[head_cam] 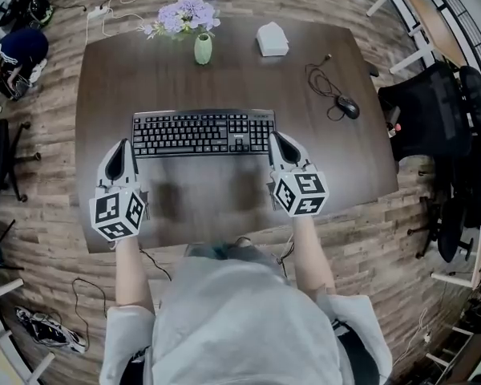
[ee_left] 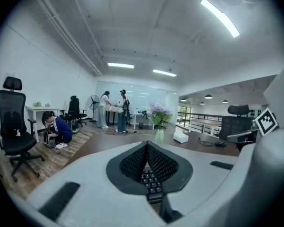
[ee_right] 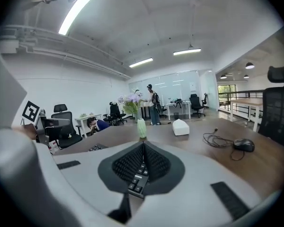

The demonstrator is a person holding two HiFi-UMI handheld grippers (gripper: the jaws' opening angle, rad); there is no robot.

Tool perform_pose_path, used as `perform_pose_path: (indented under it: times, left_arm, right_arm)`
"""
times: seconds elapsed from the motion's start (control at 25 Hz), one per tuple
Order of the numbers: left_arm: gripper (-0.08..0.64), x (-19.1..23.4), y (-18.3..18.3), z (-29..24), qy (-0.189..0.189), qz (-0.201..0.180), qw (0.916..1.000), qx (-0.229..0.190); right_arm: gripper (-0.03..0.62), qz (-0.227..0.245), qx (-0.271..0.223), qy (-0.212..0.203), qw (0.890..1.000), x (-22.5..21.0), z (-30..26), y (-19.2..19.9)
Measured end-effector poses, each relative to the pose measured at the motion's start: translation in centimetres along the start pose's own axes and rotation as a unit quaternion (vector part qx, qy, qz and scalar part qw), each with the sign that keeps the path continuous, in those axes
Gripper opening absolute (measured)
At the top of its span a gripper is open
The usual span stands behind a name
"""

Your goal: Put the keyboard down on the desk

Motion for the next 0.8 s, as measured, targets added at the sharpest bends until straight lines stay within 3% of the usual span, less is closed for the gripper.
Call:
perform_pose_path:
  times: [0.8]
  left_arm:
    - [0.011, -5.4, -6.2, 12.5, -0.049, -0.009, 0.9937, -0.1]
  right_arm:
    - [0.015, 0.061, -0.093, -0.039, 0.993, 2.5, 11.7, -5.3]
Point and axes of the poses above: the fingertips, and each gripper's own axes: z backward along the fingers, x to its left, y out of its underside, the point moved 5 cm from there along z, backward along the fingers, and after that the axes turned 9 degrees about -z, right-handed, at the moved point
